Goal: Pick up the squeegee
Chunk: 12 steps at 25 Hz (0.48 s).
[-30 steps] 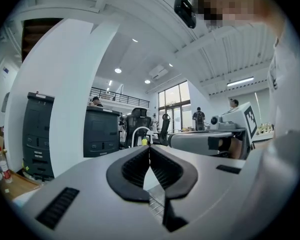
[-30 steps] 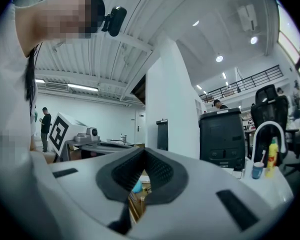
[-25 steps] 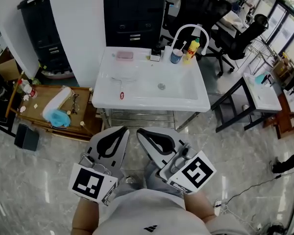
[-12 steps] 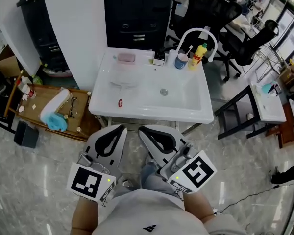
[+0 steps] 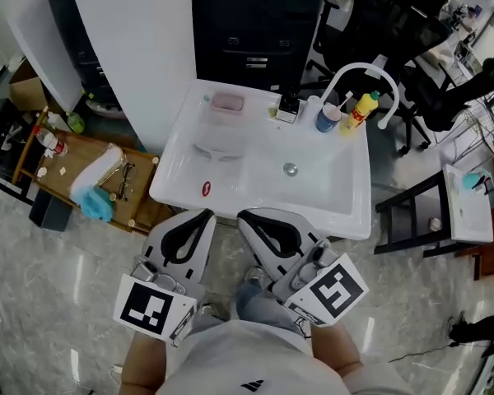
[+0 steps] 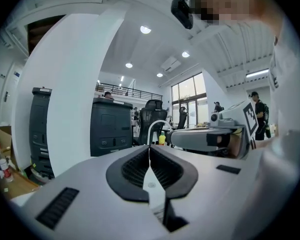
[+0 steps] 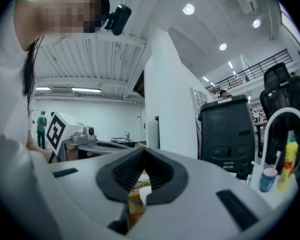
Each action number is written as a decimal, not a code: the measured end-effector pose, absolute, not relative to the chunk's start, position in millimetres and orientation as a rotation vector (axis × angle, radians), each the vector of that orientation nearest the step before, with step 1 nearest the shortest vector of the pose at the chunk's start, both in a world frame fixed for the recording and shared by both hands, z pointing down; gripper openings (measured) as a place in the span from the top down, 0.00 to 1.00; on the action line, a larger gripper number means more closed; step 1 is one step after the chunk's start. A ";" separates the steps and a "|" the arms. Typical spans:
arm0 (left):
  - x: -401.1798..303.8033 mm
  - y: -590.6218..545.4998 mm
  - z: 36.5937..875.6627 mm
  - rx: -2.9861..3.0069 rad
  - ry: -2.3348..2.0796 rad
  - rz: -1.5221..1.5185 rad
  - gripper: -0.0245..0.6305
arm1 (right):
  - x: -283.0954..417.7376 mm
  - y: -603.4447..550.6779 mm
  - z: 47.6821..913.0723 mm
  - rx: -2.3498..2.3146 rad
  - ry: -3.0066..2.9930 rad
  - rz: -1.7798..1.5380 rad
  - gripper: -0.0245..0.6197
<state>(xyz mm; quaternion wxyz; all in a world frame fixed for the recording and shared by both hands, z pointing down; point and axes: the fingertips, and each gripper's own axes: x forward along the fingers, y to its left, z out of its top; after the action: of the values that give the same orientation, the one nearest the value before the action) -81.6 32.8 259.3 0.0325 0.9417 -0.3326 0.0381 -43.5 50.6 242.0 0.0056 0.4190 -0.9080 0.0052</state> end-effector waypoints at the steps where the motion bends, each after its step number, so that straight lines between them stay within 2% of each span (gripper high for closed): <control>1: -77.8 27.9 259.9 2.894 -1.040 0.122 0.94 | -39.6 45.1 242.7 1.295 -2.847 0.020 0.95; 12: -42.6 -10.8 258.6 2.813 -1.208 0.136 0.94 | -0.5 2.0 242.0 1.118 -2.921 0.041 0.95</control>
<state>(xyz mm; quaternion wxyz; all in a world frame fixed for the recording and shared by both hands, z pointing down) -42.6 -10.8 258.6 0.0383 0.9173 -0.3939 0.0444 -0.5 2.0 242.0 0.0070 0.3574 -0.9338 0.0130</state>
